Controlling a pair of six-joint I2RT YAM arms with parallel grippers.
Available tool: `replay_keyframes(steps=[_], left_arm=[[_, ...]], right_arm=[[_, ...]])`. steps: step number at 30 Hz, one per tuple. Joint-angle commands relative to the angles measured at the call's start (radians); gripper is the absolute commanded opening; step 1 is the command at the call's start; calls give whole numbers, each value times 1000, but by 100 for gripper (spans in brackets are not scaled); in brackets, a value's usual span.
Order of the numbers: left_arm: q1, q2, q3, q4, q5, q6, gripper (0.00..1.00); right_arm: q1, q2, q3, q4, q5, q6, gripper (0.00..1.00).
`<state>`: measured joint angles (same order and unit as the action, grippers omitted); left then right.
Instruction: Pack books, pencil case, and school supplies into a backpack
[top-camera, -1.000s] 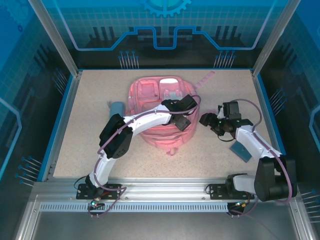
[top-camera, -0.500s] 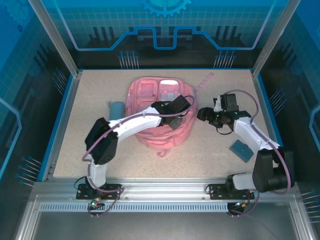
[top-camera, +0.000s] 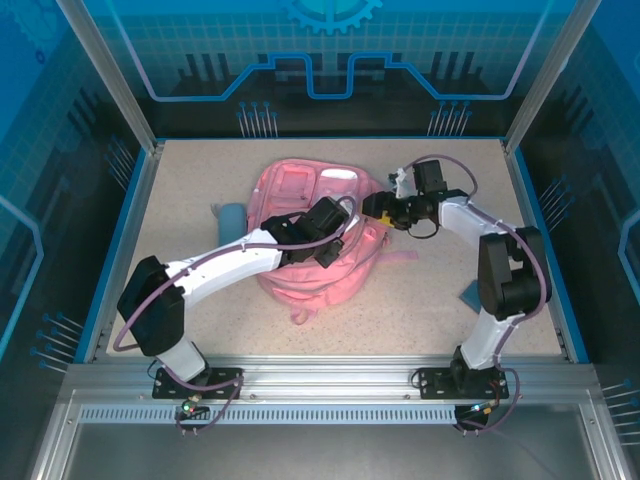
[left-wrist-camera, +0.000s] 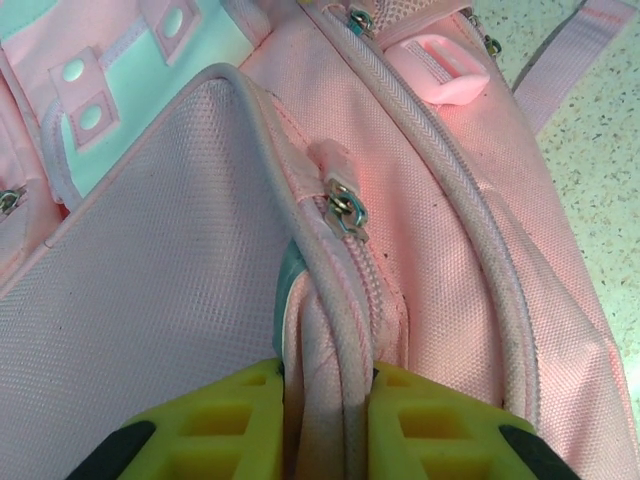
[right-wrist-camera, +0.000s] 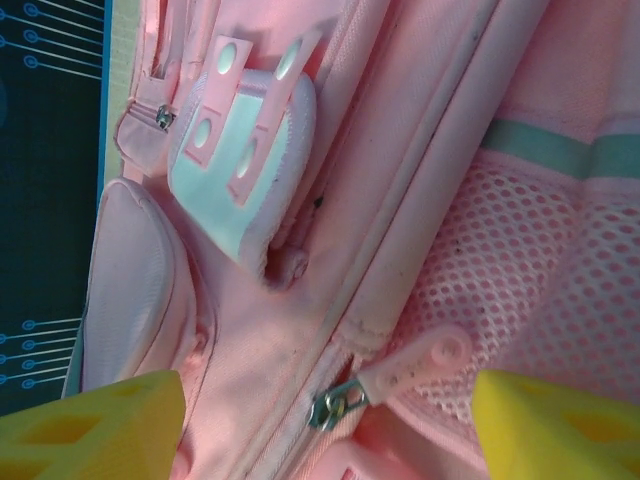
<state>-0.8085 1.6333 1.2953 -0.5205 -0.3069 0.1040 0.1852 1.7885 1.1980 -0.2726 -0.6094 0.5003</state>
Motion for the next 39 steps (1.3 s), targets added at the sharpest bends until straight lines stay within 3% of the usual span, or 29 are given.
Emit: replay_keyframes(steps=[1,15,25,33,39], left_arm=[[9,-60,-7,74,6,-33,14],[12,-62,-15,88,25,-50,14],[14,-59,-19,70,20,-50,14],[15,-60,-27,83,23,-55,14],[17,-51,-27,82,29,-55,14]], right_arm=[[14,48,61,0,-71,-18,77],[8,149,91,55,-251,-29,81],[-31,41,-8,126,-210,49,61],[-42,-2,-65,155,-270,52,53],[-48,-45,-94,127,-187,27,46]])
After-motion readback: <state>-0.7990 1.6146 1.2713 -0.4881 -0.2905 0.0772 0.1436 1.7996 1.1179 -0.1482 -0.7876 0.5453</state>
